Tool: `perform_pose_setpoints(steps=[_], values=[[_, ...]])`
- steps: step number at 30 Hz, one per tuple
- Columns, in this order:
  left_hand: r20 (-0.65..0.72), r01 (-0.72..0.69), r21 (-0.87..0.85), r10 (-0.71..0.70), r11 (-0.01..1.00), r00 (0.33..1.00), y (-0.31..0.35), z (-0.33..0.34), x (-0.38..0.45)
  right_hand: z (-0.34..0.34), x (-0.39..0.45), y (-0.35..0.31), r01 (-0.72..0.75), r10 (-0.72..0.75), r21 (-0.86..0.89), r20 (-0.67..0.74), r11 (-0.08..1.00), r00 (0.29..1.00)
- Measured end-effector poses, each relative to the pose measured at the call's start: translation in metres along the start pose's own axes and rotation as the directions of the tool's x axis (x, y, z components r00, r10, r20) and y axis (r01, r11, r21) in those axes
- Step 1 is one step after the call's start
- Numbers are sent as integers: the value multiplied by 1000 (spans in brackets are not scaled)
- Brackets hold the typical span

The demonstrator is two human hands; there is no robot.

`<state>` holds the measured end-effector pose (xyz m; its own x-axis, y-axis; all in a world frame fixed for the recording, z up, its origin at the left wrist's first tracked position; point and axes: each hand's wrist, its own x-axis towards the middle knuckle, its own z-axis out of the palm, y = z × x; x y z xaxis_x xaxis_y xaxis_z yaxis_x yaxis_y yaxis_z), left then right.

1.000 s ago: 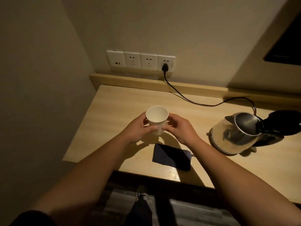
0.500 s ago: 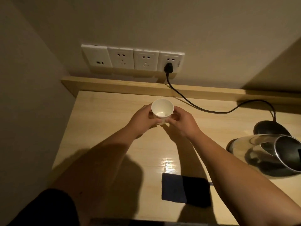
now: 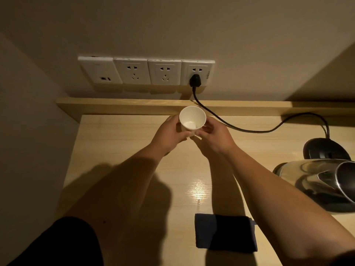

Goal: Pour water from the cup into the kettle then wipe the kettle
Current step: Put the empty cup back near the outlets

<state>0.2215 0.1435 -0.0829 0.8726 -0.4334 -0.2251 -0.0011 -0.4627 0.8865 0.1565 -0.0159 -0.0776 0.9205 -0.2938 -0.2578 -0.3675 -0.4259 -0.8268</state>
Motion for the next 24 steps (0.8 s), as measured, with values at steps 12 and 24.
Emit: perform_pose_setpoints(steps=[12,24], values=[[-106,57,545,1,837,994,-10,-7,-30,-14,-27,11,-7,3,-328,-13,945,1000],[-47,-32,899,169,436,985,13,23,-123,-40,-113,30,165,-227,-813,41,559,973]])
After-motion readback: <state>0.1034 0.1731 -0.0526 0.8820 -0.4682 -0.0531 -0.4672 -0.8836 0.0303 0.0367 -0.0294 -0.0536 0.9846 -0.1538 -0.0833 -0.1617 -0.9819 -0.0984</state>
